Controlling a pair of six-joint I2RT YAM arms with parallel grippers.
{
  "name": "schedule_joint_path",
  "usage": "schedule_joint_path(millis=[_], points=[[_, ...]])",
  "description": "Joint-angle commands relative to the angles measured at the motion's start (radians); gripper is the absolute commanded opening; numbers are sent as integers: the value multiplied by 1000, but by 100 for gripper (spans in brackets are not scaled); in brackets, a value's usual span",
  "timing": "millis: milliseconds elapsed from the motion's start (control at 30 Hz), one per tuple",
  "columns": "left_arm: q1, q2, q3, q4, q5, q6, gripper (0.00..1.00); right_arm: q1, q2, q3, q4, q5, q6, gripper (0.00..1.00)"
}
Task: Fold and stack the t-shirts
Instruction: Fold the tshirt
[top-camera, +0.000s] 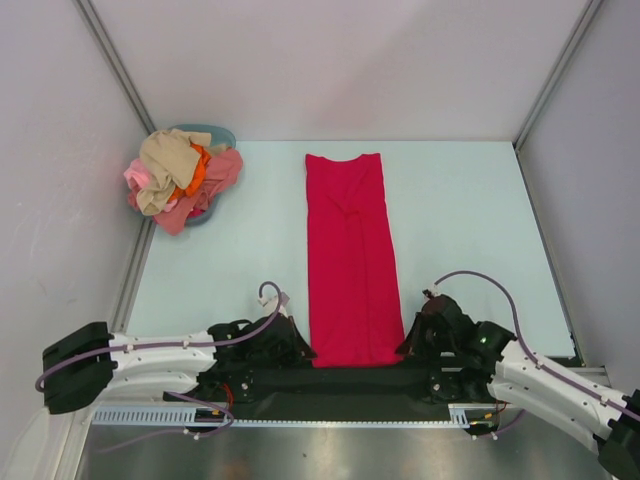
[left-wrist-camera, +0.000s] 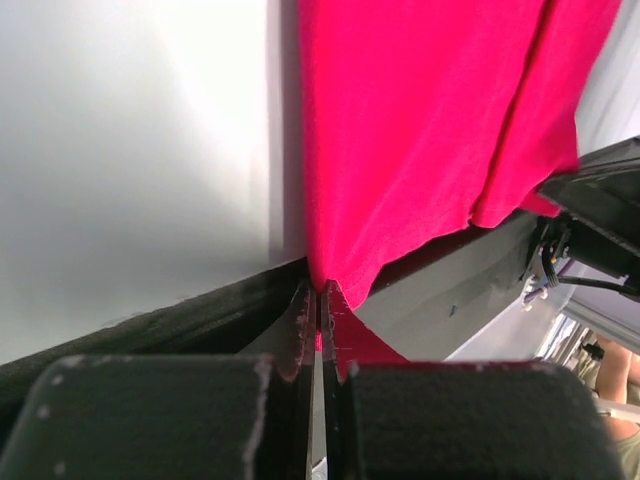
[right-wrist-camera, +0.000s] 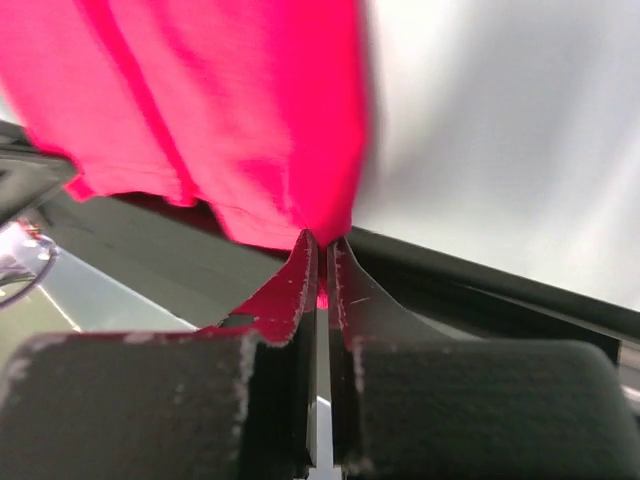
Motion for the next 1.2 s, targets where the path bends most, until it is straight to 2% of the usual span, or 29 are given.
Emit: schedule_joint_path(millis=[0,67,200,333,400,433,633,933,1167], points=[[8,-28,61,10,3,36,0,-8,-27,99,28,57,-43,0],[36,-31,104,-4,-3,62,0,-48,22,172,16,66,-77,0],[144,-28,202,-42,6,142,0,-267,195,272,69,-45,-240,0],[346,39,307,-51,58,248,0,-399,347,389,132,-110,-353,0],[414,113,382,-56,125,312,0,-467,461,454,184,-156,-388,0],[469,139,408,-58,136,332,0,-481,500,471,206,-182,-410,0],[634,381,610,-45,204,435,0,-533,772,635,309,-225,-450,0],[758,671,808,-2,294,464,0,-584,1089,876,359,-302,-474,0],[815,814,956,-13,340,481,0,-614,1217,1019,370,-351,-486,0]])
